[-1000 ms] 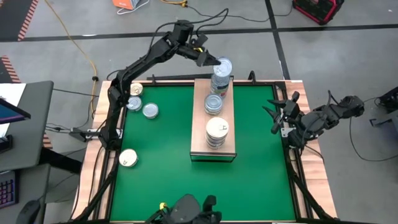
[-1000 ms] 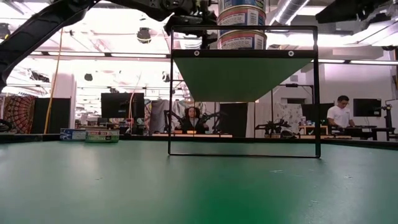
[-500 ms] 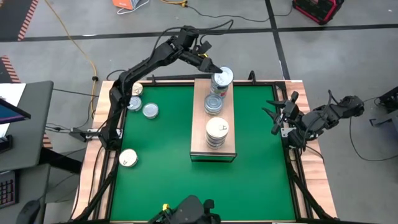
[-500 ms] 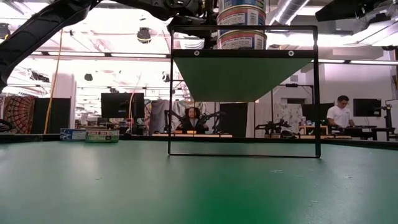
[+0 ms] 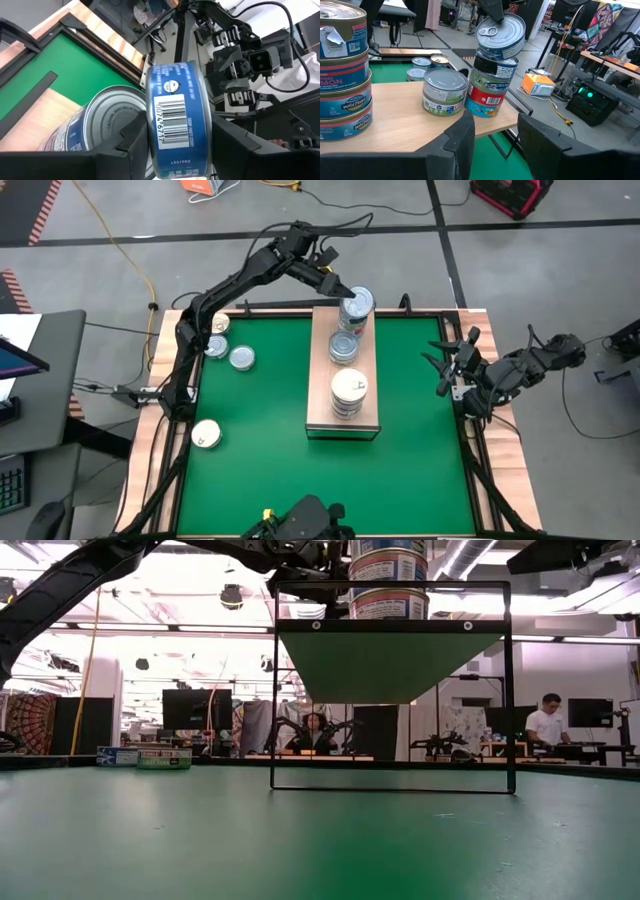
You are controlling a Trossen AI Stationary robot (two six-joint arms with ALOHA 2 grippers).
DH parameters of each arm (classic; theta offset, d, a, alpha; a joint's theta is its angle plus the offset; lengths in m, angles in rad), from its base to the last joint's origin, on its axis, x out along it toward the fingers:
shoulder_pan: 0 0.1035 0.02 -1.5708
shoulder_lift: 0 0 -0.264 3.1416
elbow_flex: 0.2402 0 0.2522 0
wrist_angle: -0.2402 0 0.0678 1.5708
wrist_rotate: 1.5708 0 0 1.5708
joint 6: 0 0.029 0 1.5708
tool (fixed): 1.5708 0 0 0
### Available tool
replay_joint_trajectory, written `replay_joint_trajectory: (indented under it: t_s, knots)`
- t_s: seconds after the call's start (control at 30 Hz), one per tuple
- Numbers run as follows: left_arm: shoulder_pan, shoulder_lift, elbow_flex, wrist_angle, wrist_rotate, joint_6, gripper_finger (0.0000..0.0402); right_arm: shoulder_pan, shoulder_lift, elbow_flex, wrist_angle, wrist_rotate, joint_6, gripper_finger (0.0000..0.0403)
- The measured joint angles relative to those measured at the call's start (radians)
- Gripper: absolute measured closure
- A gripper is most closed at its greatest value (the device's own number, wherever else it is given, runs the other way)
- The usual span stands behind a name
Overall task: Stack canned seafood by type on shelf
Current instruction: Stack the blue tuna can on top of the blue tuna can on the shelf
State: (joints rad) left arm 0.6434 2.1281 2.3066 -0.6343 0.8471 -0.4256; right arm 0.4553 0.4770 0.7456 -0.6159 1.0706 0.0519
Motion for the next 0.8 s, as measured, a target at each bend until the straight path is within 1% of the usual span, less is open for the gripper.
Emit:
replay_joint_trajectory:
  t_s: [0.17,0.27,0.4,0.5,0.6,0.8]
  knots:
    - [-0.002,0.000,0.000,0.001,0.000,0.054,0.0199,0.000,0.000,0.000,0.000,0.000,0.000,0.0223]
    - [-0.002,0.000,0.000,0.002,-0.002,0.106,0.0171,0.000,0.000,0.000,0.000,-0.011,0.001,0.0223]
    - [-0.002,0.000,0.007,-0.004,-0.009,0.134,0.0133,0.000,0.000,0.000,0.000,-0.023,0.001,0.0223]
    - [-0.001,0.000,0.007,-0.006,-0.019,0.154,0.0113,0.000,0.000,0.000,0.000,-0.023,0.001,0.0223]
    - [0.006,0.000,0.007,-0.006,-0.027,0.181,0.0107,0.000,0.000,0.000,0.000,-0.023,0.001,0.0223]
    - [0.020,0.000,0.007,-0.024,-0.053,0.239,0.0109,0.000,0.000,0.000,-0.001,-0.023,0.001,0.0223]
